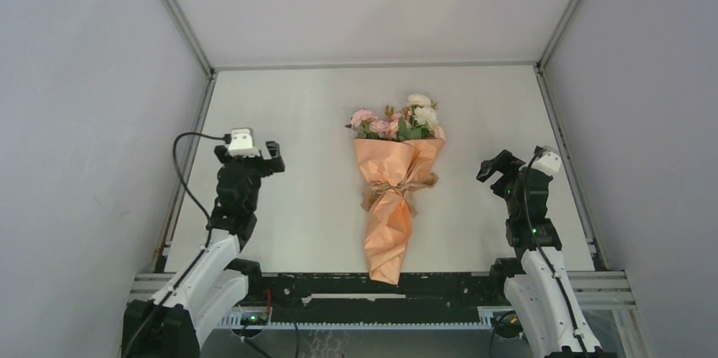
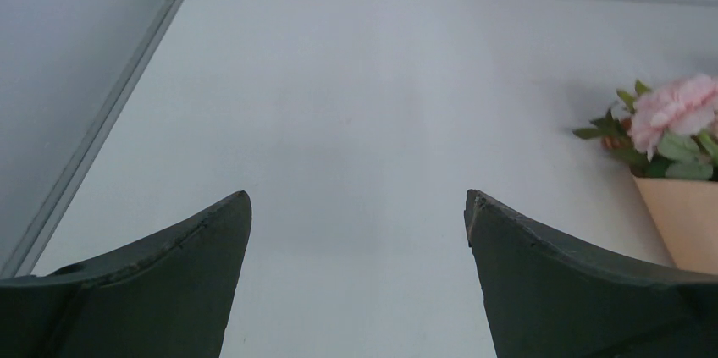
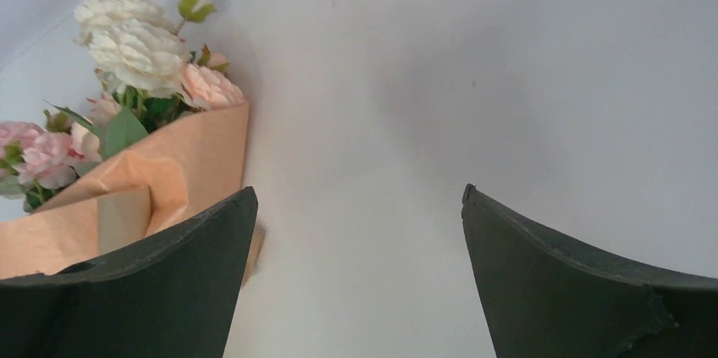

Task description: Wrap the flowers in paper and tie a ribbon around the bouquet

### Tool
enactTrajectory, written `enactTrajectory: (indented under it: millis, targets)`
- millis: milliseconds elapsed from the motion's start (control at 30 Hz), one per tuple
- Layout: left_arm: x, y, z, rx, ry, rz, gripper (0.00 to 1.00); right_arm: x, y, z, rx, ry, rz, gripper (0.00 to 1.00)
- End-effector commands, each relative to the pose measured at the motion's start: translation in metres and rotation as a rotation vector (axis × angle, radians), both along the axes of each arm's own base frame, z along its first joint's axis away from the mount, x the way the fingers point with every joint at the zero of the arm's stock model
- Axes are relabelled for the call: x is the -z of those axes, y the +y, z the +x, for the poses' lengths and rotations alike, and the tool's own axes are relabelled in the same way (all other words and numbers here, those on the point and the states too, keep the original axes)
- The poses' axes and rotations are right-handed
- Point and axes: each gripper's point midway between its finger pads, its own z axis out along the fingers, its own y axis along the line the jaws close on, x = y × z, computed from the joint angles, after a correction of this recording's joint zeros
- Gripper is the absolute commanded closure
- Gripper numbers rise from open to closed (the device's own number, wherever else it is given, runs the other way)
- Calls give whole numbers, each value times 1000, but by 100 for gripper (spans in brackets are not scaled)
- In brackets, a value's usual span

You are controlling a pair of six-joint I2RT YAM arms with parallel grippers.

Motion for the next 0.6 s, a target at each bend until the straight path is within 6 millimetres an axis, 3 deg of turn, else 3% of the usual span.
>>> enactTrajectory:
  millis: [0, 167, 233, 433, 567]
  targets:
    - [-12, 21, -7, -89, -101, -205, 0, -28, 0, 16, 10, -133, 24, 0]
    - [-15, 31, -15, -105, -152, -246, 0, -22, 44, 16, -197, -104, 152, 0]
    - [-15, 35, -18, -117, -167, -258, 0, -15, 53, 13, -232, -68, 188, 0]
    - [-11, 62, -27, -209, -207, -334, 0, -6, 49, 5, -213, -60, 179, 0]
    - [-12, 59, -27, -183, -211, -329, 0, -5, 45, 3, -194, -82, 164, 0]
